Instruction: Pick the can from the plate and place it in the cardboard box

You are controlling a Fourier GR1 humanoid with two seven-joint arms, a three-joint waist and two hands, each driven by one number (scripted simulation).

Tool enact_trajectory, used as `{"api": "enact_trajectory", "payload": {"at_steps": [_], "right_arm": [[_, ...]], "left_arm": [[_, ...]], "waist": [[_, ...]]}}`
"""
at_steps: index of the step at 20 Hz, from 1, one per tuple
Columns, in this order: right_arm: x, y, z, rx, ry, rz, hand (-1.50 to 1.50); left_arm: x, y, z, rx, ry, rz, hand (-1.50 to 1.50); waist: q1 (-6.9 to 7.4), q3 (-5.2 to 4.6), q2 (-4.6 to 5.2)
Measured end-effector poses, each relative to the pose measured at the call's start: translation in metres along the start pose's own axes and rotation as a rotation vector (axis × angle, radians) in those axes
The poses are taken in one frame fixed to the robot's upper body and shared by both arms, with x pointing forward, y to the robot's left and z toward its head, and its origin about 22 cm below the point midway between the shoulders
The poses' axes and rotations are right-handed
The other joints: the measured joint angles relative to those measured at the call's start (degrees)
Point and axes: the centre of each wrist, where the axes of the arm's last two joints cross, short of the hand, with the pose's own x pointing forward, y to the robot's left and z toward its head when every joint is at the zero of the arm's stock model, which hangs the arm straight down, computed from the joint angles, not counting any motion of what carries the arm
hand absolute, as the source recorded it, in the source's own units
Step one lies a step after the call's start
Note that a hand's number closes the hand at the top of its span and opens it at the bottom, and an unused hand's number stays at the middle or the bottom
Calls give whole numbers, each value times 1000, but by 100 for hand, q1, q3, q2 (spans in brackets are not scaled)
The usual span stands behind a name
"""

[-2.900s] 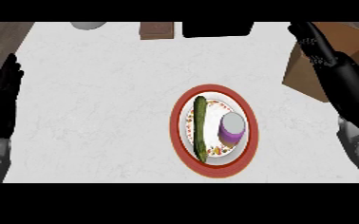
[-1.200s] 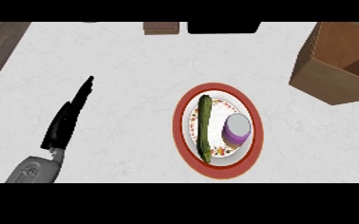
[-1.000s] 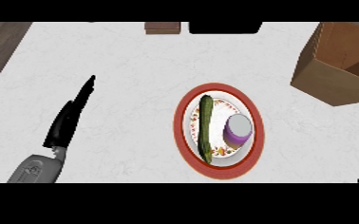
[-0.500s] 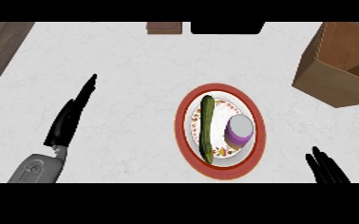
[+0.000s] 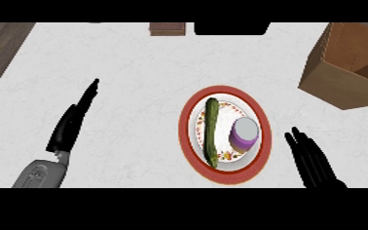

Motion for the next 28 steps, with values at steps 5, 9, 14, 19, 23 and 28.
{"api": "enact_trajectory", "payload": {"at_steps": [5,9,14,19,23,28], "right_arm": [[9,11,-11,-48,-26,30,-150],[6,14,-19,-21,-20,54,-150],[8,26,-30,8,-15,61,-150],[8,35,-41,13,-2,81,-150],[9,38,-43,21,6,87,-150],[12,54,-60,42,0,77,-150]], "left_arm": [[3,2,1,0,-2,-3,0],[0,2,-1,2,6,-5,0],[4,4,-4,-3,1,-3,0],[4,4,-2,0,4,-9,0],[5,7,-1,-2,5,-6,0],[8,6,-1,-5,0,-4,0]], "waist": [[-3,0,-3],[-6,0,-3],[-4,0,-3],[-2,0,-3],[-4,0,-2],[3,0,-2]]}}
